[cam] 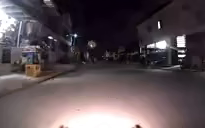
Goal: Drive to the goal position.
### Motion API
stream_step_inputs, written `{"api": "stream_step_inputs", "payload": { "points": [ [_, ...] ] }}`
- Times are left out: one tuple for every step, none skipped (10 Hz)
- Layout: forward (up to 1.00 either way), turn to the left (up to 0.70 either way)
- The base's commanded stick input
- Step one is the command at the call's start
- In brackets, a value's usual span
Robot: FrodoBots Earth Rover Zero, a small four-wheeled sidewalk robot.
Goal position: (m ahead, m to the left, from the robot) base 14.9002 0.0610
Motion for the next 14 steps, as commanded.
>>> {"api": "stream_step_inputs", "payload": {
  "points": [
    [0.85, 0.00],
    [0.85, -0.18],
    [0.85, -0.33],
    [0.85, -0.34],
    [0.85, -0.34],
    [0.85, -0.13],
    [0.85, 0.00],
    [0.85, 0.00],
    [0.85, 0.00],
    [0.85, 0.00],
    [0.85, 0.00],
    [0.85, 0.00],
    [0.85, 0.00],
    [0.85, 0.00]
  ]
}}
